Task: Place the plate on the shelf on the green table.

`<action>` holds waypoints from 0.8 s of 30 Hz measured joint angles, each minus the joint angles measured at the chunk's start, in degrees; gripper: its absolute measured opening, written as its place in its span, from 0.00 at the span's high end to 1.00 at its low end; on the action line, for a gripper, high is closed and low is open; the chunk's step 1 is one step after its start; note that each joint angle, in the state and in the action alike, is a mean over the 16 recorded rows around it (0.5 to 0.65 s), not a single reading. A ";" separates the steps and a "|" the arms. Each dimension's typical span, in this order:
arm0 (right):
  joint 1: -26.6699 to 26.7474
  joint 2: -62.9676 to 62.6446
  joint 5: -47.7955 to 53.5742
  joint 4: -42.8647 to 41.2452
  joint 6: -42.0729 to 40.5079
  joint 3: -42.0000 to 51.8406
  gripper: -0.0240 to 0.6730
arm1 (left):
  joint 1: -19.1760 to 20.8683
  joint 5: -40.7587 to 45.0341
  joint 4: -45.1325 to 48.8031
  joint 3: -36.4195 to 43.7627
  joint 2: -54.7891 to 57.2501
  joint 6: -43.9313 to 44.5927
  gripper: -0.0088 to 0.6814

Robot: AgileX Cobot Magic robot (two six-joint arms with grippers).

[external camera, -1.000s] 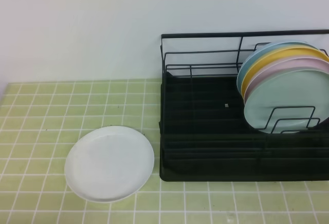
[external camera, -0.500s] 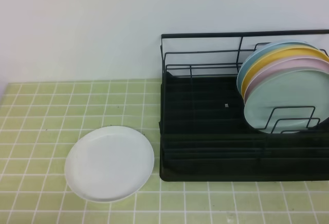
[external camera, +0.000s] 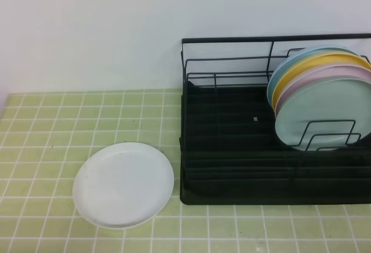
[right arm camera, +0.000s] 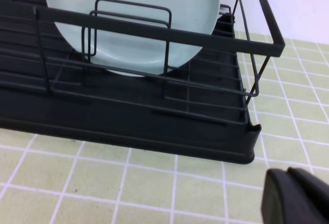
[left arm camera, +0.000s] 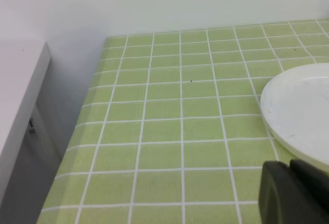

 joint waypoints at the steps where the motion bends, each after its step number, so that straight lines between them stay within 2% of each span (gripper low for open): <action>1: 0.00 0.00 -0.06 0.00 0.00 0.00 0.97 | 0.00 0.00 0.00 0.00 0.00 0.00 0.99; 24: 0.03 -0.22 -0.77 0.02 -0.02 0.28 0.97 | 0.00 -1.85 0.00 0.00 0.00 0.00 0.99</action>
